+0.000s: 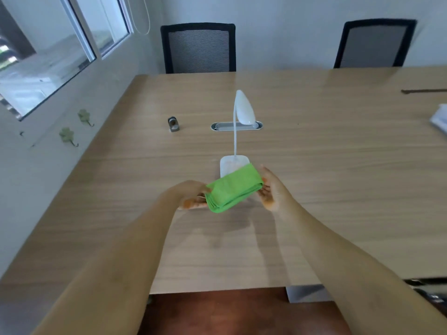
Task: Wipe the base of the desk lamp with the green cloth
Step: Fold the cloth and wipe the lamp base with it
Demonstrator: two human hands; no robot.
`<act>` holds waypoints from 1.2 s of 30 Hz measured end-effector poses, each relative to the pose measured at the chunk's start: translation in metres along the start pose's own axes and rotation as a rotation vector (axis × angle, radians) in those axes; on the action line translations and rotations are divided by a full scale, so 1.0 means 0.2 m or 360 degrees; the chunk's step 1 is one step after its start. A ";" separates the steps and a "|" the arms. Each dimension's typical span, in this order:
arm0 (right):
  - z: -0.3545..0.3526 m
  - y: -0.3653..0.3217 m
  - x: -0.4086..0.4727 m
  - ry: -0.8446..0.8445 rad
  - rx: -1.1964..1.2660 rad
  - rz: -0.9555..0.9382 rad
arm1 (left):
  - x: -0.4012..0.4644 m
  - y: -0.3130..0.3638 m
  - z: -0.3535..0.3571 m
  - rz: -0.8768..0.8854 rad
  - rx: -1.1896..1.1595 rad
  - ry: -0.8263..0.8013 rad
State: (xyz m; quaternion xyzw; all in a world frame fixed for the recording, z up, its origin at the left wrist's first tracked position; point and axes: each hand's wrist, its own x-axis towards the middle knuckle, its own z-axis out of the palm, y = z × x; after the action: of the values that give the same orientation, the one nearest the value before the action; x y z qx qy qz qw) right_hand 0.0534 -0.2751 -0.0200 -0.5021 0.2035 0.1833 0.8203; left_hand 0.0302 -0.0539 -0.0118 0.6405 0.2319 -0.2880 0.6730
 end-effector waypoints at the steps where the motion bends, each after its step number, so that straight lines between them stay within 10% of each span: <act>1: -0.03 0.00 -0.01 -0.0062 0.0128 -0.0007 | 0.02 -0.01 0.04 -0.0014 -0.0060 -0.0050; 11: -0.08 0.00 0.01 -0.0086 -0.0047 -0.0169 | 0.15 -0.05 0.30 -0.0114 -0.0111 -0.0304; 16: -0.17 -0.18 0.09 0.0415 -0.1076 -0.0487 | 0.21 0.07 0.14 0.0090 0.0940 0.0241; 23: -0.15 -0.18 0.22 0.0211 -0.2584 -0.1349 | 0.33 0.12 0.02 0.0730 0.1961 0.0473; 29: -0.06 -0.08 0.35 0.0097 -0.2720 -0.1845 | 0.55 0.08 -0.04 0.0957 0.2441 0.0421; 36: -0.03 -0.02 0.44 -0.0172 -0.2813 -0.1518 | 0.59 0.01 -0.06 0.1170 0.2467 0.0346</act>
State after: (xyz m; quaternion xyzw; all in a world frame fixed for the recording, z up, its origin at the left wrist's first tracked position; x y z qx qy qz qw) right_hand 0.1291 -0.2736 -0.0660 -0.9508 -0.2654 -0.0566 0.1493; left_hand 0.1179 -0.0522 -0.0923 0.9772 -0.1887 -0.0661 0.0710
